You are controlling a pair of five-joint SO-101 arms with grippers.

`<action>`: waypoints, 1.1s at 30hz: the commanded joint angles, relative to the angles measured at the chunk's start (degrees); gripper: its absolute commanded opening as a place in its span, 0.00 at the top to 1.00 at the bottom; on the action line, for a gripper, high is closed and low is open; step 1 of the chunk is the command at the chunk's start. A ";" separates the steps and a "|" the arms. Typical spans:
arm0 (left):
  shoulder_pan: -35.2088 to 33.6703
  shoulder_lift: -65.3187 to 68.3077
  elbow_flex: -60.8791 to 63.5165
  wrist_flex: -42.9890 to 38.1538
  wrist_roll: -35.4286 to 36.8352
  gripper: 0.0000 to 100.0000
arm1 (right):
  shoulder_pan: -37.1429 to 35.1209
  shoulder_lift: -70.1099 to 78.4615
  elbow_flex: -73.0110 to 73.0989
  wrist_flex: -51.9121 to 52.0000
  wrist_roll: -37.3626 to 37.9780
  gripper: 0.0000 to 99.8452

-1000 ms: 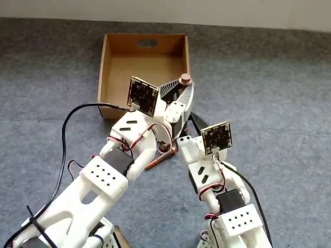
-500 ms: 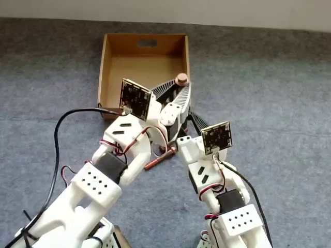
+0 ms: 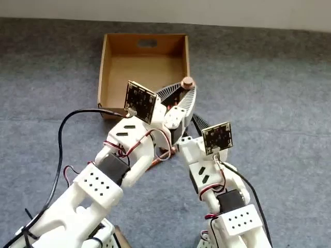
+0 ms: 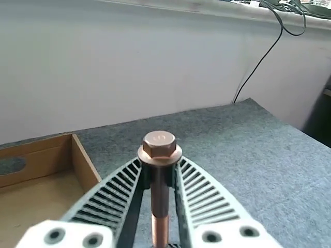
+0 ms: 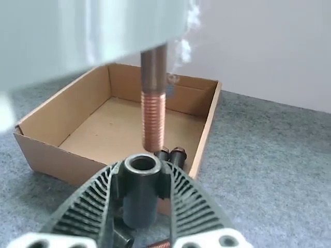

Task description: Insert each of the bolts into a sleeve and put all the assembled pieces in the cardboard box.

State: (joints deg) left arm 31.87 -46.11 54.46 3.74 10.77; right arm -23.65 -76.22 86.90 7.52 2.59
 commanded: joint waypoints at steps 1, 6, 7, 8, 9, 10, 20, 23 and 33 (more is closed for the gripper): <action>0.66 -0.13 -0.57 -1.14 -0.18 0.99 | 0.92 -0.92 -0.57 -1.10 0.26 0.99; 0.66 -0.13 -0.57 -1.14 -0.18 0.99 | 0.92 -0.92 -0.57 -1.10 0.26 0.99; 0.66 -0.13 -0.48 -1.14 -0.18 0.99 | 0.92 -0.92 -0.57 -1.10 0.26 0.99; 0.66 -0.13 -0.40 -1.14 -0.18 0.99 | 0.92 -0.92 -0.57 -1.10 0.26 0.99; 0.57 -0.13 -0.40 -1.14 -0.18 0.99 | 0.92 -0.92 -0.57 -1.10 0.26 0.99; 0.40 -0.13 -0.40 -1.14 -0.18 0.99 | 0.92 -0.92 -0.57 -1.10 0.26 0.99; 0.31 -0.13 -0.40 -1.14 -0.44 0.99 | 0.92 -1.01 -0.84 -1.10 0.26 0.99; 0.22 -0.13 -0.22 -0.62 -0.44 0.99 | 0.92 -1.01 -0.92 -1.10 0.26 0.99; -1.80 -0.13 -0.31 1.58 -0.44 0.99 | 0.92 -1.01 -1.10 -1.10 0.26 0.99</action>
State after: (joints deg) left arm 30.20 -46.11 54.55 5.32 10.77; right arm -23.47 -76.22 86.90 7.52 2.59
